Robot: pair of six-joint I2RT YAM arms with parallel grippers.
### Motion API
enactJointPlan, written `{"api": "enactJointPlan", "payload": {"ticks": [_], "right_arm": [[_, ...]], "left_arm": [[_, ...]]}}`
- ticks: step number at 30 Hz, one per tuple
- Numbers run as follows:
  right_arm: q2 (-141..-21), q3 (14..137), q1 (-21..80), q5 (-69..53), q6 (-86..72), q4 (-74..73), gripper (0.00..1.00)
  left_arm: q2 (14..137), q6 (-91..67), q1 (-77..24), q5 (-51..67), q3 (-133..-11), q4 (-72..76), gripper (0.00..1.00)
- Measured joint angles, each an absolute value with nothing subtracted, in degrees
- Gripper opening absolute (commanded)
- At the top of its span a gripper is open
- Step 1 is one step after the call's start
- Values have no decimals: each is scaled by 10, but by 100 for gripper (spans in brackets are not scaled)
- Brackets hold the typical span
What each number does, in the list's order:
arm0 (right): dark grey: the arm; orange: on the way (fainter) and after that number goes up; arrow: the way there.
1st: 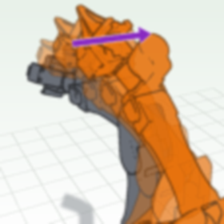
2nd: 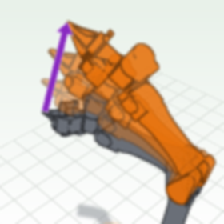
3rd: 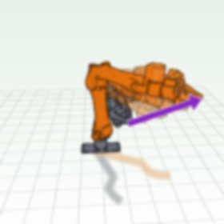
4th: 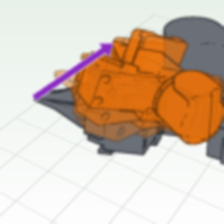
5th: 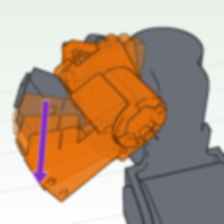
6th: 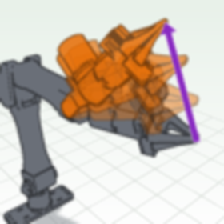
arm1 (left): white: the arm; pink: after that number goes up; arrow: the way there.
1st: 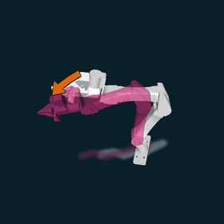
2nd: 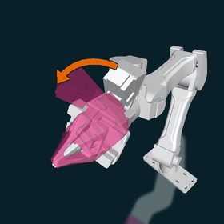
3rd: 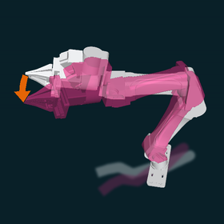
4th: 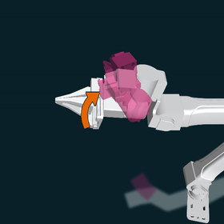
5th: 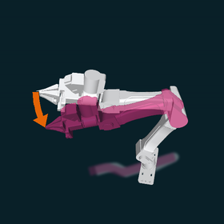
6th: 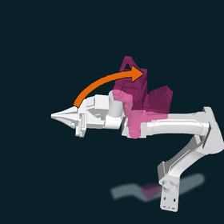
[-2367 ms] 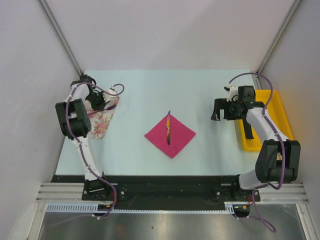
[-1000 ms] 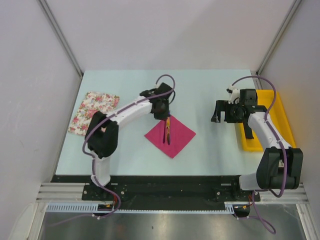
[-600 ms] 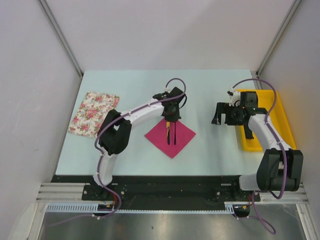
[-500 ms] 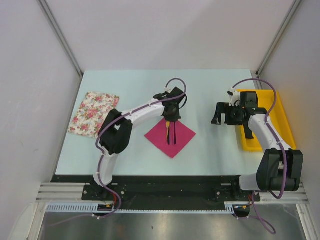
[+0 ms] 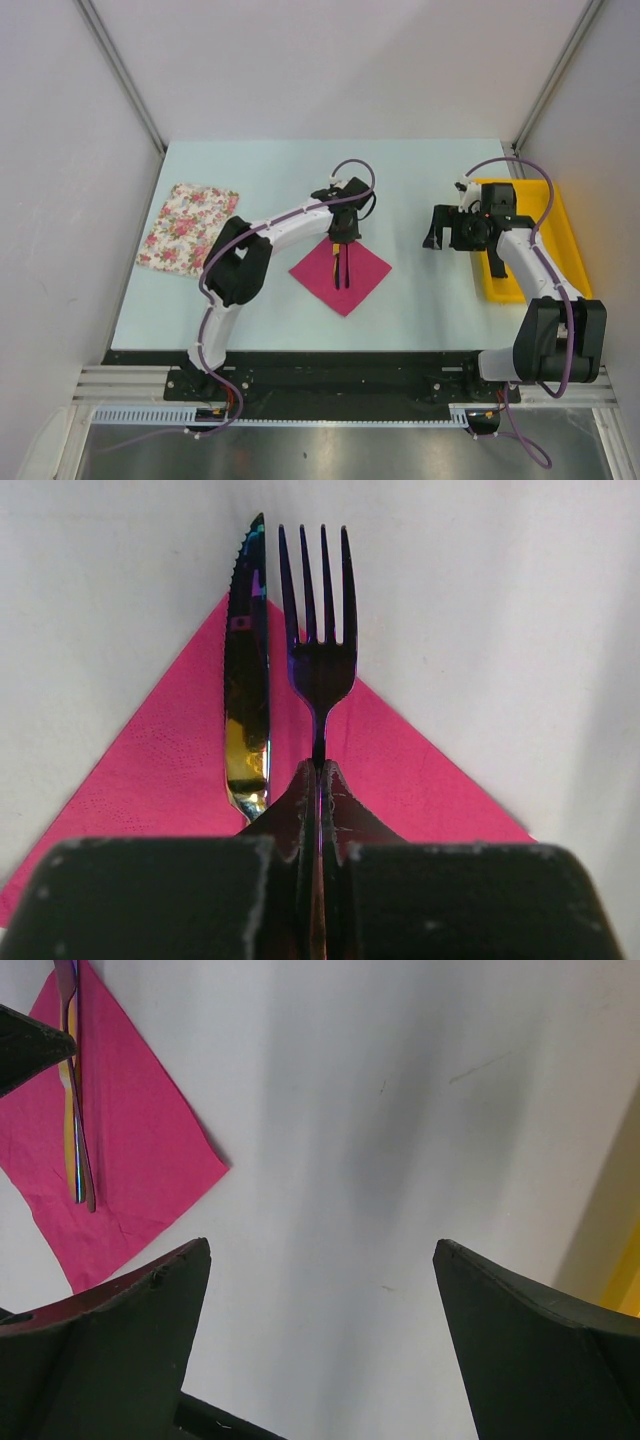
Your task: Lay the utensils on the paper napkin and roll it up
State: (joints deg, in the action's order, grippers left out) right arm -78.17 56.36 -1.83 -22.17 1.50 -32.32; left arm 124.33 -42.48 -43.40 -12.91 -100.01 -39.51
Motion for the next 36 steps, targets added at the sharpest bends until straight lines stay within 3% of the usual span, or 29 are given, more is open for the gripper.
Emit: {"api": "enactJointPlan", "payload": {"ticks": [24,28,36], "right_arm": [[-787,562,-21,-225,15,-322,100],[-791,562,-21,-226,15,-320,100],[-792,563,-22,-227,15,-318,100]], "left_arm": [[1261,-420,-425,-144,-1000,-396,10],[1262,-420,-425,-144,-1000,-396,23],[1263,-419,-423,-142,-1001,-396,32]]}}
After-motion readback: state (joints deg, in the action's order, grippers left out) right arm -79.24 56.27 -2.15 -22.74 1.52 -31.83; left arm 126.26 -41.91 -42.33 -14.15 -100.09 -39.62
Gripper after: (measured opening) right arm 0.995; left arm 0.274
